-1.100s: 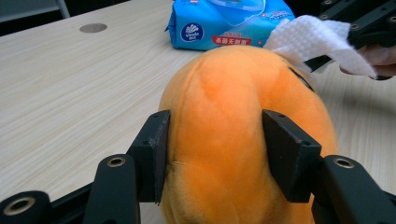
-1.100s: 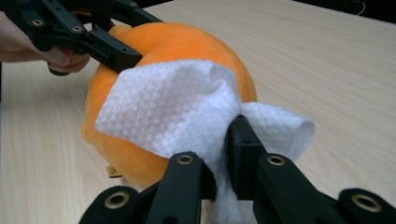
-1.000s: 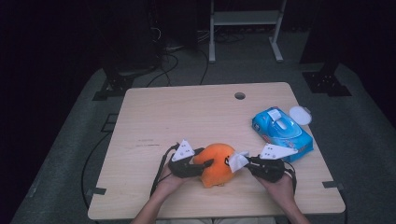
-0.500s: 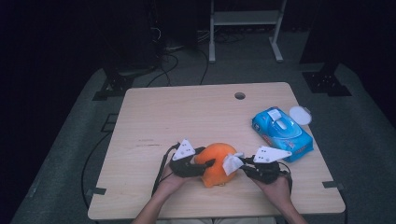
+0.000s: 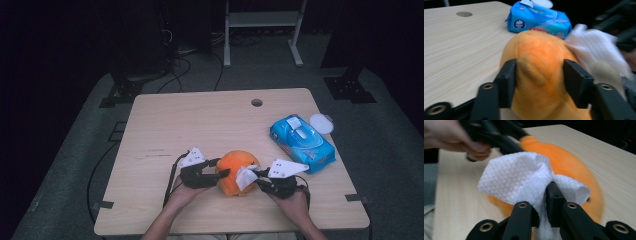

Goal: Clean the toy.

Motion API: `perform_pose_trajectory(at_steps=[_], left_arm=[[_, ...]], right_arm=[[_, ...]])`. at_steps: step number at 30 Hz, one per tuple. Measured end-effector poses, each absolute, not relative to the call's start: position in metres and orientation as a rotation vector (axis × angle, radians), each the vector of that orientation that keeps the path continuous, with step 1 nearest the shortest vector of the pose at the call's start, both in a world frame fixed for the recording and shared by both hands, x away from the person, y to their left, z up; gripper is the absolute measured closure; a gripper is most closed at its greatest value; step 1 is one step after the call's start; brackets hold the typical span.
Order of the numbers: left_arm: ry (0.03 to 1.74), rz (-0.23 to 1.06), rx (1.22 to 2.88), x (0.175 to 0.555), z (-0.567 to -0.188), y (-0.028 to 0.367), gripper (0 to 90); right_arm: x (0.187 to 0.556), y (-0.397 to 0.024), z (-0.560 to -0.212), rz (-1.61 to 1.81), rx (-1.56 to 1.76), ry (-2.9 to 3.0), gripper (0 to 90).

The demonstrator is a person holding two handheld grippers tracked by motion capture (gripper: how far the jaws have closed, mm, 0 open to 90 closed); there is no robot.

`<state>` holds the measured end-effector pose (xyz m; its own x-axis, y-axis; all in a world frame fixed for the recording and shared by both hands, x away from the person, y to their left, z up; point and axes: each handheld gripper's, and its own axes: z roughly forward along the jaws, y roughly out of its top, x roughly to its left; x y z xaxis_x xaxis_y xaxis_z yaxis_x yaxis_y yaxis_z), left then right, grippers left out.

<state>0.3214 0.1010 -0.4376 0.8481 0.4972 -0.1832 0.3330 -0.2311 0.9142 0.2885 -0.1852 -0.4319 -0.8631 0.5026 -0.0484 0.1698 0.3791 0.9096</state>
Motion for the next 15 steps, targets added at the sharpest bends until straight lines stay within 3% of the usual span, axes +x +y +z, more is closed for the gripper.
perform_pose_trajectory(at_steps=[2, 3, 8, 15], left_arm=[[0.627, 0.158, 1.828, 0.322, -0.437, 0.1, 36.5], [0.619, 0.158, 1.828, 0.321, -0.438, 0.099, 36.6], [0.653, 0.165, 1.826, 0.324, -0.44, 0.101, 50.1], [0.673, 0.176, 1.836, 0.323, -0.438, 0.102, 53.7]], right_arm=[[0.294, -0.197, -0.434, 1.44, 0.663, 2.301, 82.2], [0.296, -0.201, -0.435, 1.427, 0.693, 2.295, 82.2], [0.284, -0.187, -0.432, 1.431, 0.59, 2.309, 82.1], [0.265, -0.148, -0.44, 1.328, 0.312, 2.428, 82.2]])
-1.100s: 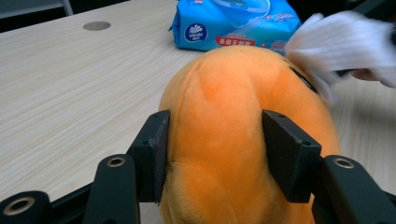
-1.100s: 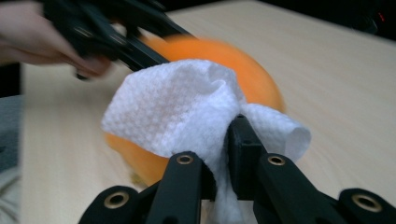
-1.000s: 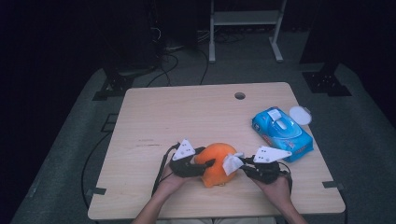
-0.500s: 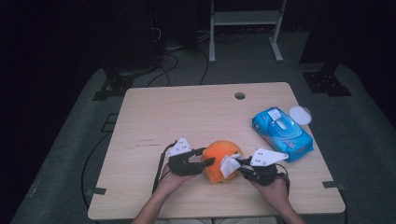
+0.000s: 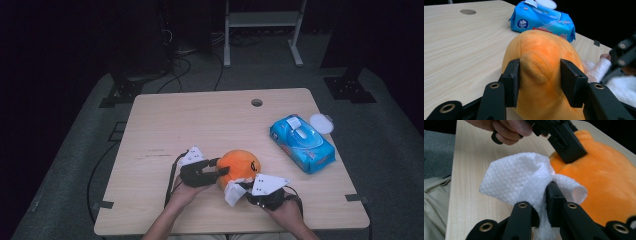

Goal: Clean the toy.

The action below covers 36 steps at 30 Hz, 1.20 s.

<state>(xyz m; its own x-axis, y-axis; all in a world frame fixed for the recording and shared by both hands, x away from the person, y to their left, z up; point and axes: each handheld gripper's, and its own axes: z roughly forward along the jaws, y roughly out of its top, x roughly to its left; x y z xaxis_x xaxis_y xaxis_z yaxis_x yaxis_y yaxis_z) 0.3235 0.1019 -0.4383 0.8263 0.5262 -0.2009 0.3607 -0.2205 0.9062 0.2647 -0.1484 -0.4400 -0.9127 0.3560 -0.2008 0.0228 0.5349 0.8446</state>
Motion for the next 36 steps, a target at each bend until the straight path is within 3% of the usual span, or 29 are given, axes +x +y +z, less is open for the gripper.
perform_pose_trajectory(at_steps=[5, 12, 20, 26, 30, 36], left_arm=[[0.703, 0.154, 1.814, 0.326, -0.44, 0.103, 54.4], [0.716, 0.163, 1.825, 0.327, -0.441, 0.104, 53.5], [0.735, 0.153, 1.814, 0.328, -0.442, 0.105, 53.6], [0.73, 0.161, 1.816, 0.328, -0.441, 0.103, 53.8], [0.727, 0.148, 1.809, 0.328, -0.441, 0.104, 53.9], [0.65, 0.157, 1.822, 0.322, -0.436, 0.093, 42.1]], right_arm=[[0.274, -0.168, -0.432, 1.35, 0.431, 2.359, 82.3], [0.265, -0.142, -0.447, 1.317, 0.293, 2.469, 82.2], [0.279, -0.177, -0.435, 1.383, 0.483, 2.359, 82.3], [0.268, -0.15, -0.442, 1.319, 0.326, 2.444, 82.2], [0.278, -0.173, -0.434, 1.398, 0.474, 2.359, 82.2], [0.285, -0.189, -0.433, 1.442, 0.586, 2.315, 82.1]])
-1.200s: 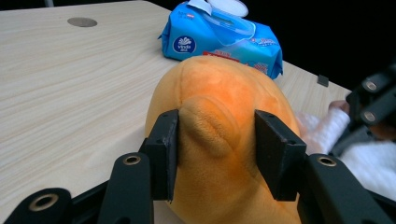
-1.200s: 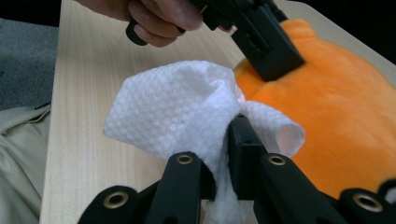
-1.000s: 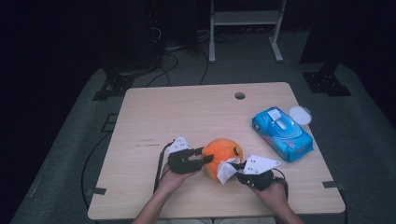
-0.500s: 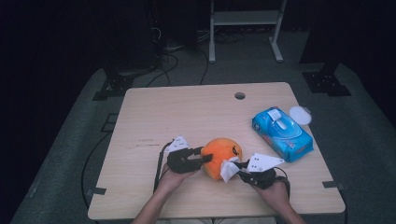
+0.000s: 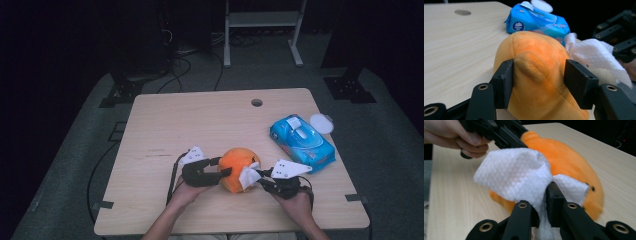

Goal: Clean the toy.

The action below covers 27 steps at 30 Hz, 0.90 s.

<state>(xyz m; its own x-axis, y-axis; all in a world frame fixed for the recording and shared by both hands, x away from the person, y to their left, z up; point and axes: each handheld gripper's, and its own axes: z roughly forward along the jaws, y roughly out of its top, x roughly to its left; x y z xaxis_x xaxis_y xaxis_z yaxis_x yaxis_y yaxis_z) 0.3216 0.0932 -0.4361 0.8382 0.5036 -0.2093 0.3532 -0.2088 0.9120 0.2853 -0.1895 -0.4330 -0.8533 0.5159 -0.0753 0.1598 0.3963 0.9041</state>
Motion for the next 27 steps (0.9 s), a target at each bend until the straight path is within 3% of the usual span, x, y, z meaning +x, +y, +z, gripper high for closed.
perform_pose_trajectory(at_steps=[4, 7, 8, 10, 11, 14, 17, 27], left_arm=[[0.566, 0.206, 1.848, 0.315, -0.433, 0.086, 49.1], [0.522, 0.211, 1.857, 0.311, -0.432, 0.084, 48.7], [0.517, 0.207, 1.854, 0.311, -0.432, 0.083, 46.9], [0.532, 0.202, 1.857, 0.311, -0.431, 0.08, 33.8], [0.523, 0.215, 1.862, 0.31, -0.432, 0.078, 33.3], [0.464, 0.252, 1.872, 0.306, -0.432, 0.075, 45.1], [0.375, 0.276, 1.9, 0.3, -0.431, 0.07, 50.1], [0.317, 0.26, 1.908, 0.295, -0.43, 0.065, 48.8]], right_arm=[[0.282, -0.182, -0.426, 1.496, 0.547, 2.308, 82.1], [0.286, -0.192, -0.421, 1.512, 0.592, 2.268, 82.1], [0.288, -0.197, -0.422, 1.516, 0.622, 2.257, 82.1], [0.291, -0.206, -0.423, 1.509, 0.668, 2.242, 82.1], [0.292, -0.208, -0.424, 1.512, 0.69, 2.244, 82.1], [0.29, -0.203, -0.422, 1.549, 0.676, 2.247, 82.1], [0.283, -0.19, -0.415, 1.593, 0.599, 2.258, 82.0], [0.29, -0.209, -0.414, 1.593, 0.704, 2.204, 82.1]])
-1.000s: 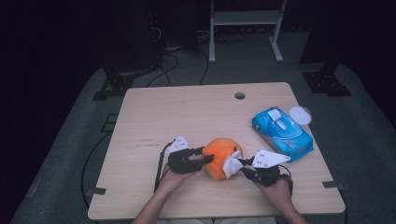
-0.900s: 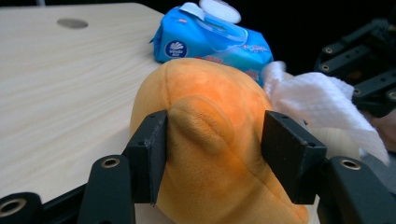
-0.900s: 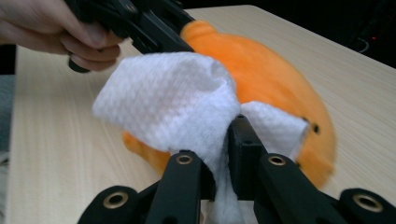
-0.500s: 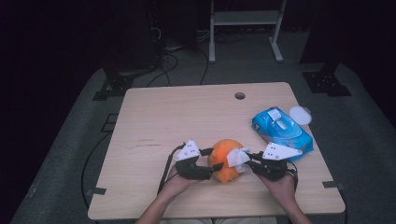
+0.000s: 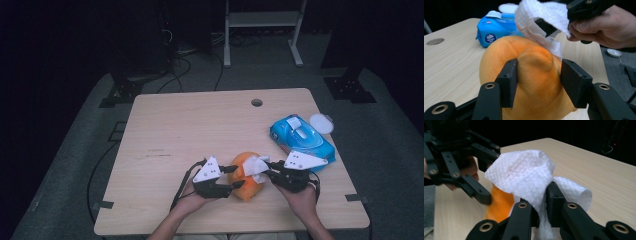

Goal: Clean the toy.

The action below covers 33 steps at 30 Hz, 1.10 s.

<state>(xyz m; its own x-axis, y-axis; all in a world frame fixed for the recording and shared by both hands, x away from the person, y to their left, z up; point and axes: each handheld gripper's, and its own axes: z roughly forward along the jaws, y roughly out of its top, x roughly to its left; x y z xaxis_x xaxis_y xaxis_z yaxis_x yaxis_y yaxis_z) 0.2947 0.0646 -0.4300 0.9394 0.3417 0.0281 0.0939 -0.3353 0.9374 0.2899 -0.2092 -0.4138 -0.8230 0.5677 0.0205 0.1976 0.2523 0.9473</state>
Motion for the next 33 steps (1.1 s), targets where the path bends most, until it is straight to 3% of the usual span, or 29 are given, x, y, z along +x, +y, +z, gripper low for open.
perform_pose_trajectory(at_steps=[5, 10, 15, 21, 27, 33], left_arm=[[0.293, 0.259, 1.918, 0.294, -0.432, 0.063, 49.6], [0.304, 0.256, 1.917, 0.294, -0.431, 0.064, 49.2], [0.431, 0.253, 1.882, 0.301, -0.428, 0.066, 30.7], [0.52, 0.214, 1.86, 0.314, -0.436, 0.083, 50.6], [0.542, 0.225, 1.872, 0.315, -0.438, 0.086, 51.9], [0.532, 0.226, 1.881, 0.316, -0.439, 0.087, 52.4]], right_arm=[[0.279, -0.187, -0.404, 1.575, 0.555, 2.235, 82.0], [0.294, -0.21, -0.413, 1.512, 0.687, 2.206, 82.1], [0.297, -0.213, -0.42, 1.535, 0.737, 2.211, 82.3], [0.295, -0.202, -0.422, 1.562, 0.686, 2.25, 82.3], [0.3, -0.22, -0.428, 1.509, 0.788, 2.225, 82.4], [0.289, -0.202, -0.422, 1.502, 0.665, 2.244, 82.5]])
